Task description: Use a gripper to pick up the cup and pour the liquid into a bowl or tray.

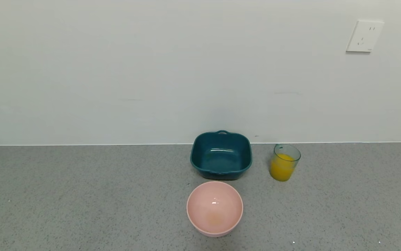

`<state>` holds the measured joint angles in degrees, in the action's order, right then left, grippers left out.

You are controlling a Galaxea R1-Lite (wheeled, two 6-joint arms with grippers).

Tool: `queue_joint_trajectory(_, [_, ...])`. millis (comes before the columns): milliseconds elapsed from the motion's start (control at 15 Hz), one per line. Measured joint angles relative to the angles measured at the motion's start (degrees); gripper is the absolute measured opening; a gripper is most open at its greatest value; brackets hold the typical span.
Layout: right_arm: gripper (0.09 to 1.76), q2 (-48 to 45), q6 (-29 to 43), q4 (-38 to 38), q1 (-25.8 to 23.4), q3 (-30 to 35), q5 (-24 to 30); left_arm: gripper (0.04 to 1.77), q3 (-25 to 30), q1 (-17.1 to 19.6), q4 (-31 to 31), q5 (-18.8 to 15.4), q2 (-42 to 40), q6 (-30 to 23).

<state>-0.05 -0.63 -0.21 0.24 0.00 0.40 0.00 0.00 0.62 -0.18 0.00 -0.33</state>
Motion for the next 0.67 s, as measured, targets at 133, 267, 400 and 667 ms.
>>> queue_joint_trajectory(133, [1.71, 0.0, 0.0, 0.1, -0.1, 0.0, -0.3, 1.72, 0.0, 0.0, 0.0, 0.0, 0.0, 0.0])
queue_joint_trajectory(267, [1.71, 0.0, 0.1, 0.3, -0.3, 0.0, -0.4, 1.72, 0.0, 0.0, 0.0, 0.0, 0.0, 0.0])
queue_joint_trajectory(400, [1.71, 0.0, 0.1, 0.5, -0.4, -0.1, -0.5, 1.72, 0.0, 0.0, 0.0, 0.0, 0.0, 0.0])
queue_joint_trajectory(667, [1.71, 0.1, -1.6, 1.7, -0.1, -4.0, -0.3, 1.72, 0.0, 0.0, 0.0, 0.0, 0.0, 0.0])
